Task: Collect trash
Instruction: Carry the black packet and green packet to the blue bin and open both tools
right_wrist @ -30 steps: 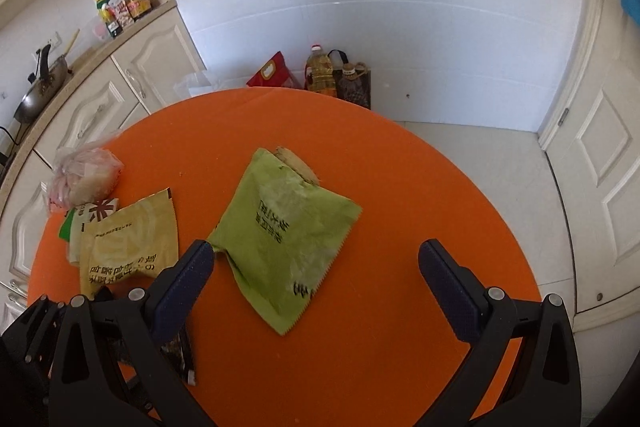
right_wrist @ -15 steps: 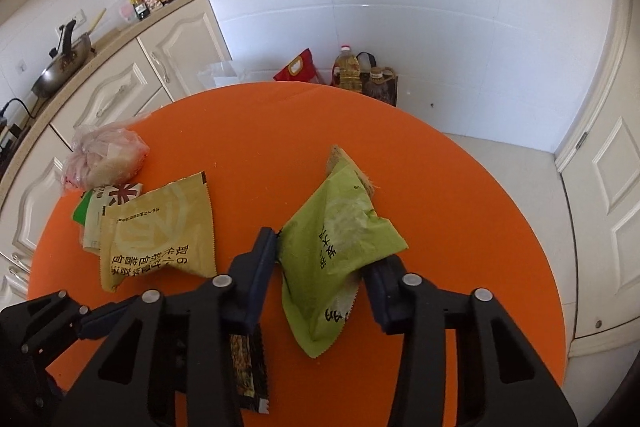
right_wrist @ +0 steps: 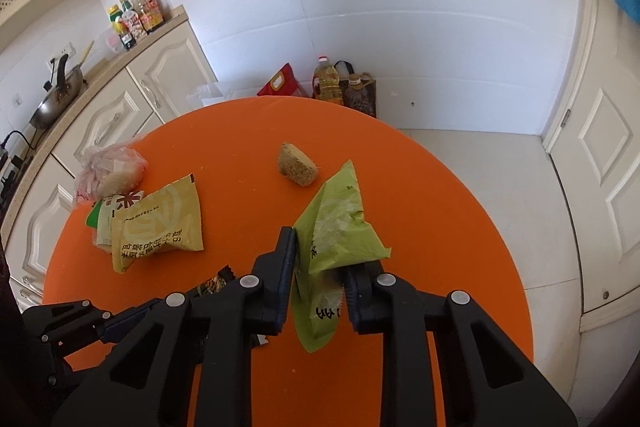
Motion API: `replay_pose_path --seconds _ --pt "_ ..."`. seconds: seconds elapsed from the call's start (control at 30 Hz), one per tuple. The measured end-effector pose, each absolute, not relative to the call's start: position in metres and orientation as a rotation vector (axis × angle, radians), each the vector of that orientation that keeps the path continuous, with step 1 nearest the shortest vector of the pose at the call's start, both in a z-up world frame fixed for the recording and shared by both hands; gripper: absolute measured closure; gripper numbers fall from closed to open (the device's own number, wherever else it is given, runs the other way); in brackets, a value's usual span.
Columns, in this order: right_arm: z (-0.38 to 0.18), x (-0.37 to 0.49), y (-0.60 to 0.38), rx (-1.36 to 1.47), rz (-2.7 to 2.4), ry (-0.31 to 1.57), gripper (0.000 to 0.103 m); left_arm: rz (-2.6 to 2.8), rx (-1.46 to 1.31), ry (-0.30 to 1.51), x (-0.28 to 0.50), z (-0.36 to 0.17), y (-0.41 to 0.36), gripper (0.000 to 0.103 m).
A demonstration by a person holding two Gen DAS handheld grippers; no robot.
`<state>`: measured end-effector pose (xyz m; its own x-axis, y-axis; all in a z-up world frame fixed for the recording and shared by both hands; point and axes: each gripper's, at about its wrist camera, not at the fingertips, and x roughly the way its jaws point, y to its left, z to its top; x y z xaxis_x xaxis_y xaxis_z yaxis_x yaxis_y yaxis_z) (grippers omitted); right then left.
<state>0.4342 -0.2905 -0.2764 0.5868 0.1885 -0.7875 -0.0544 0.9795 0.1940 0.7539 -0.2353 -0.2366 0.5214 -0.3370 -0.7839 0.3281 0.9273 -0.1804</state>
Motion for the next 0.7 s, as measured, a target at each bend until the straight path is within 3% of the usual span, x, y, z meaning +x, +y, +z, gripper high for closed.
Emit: replay_pose_path --seconds 0.07,0.7 --pt "-0.273 0.428 -0.293 0.161 0.135 0.93 0.088 -0.401 -0.015 0.934 0.762 -0.239 -0.245 0.094" --pt "-0.25 0.364 -0.287 0.192 0.149 0.893 0.09 -0.377 -0.055 0.832 0.83 -0.224 -0.321 0.094"
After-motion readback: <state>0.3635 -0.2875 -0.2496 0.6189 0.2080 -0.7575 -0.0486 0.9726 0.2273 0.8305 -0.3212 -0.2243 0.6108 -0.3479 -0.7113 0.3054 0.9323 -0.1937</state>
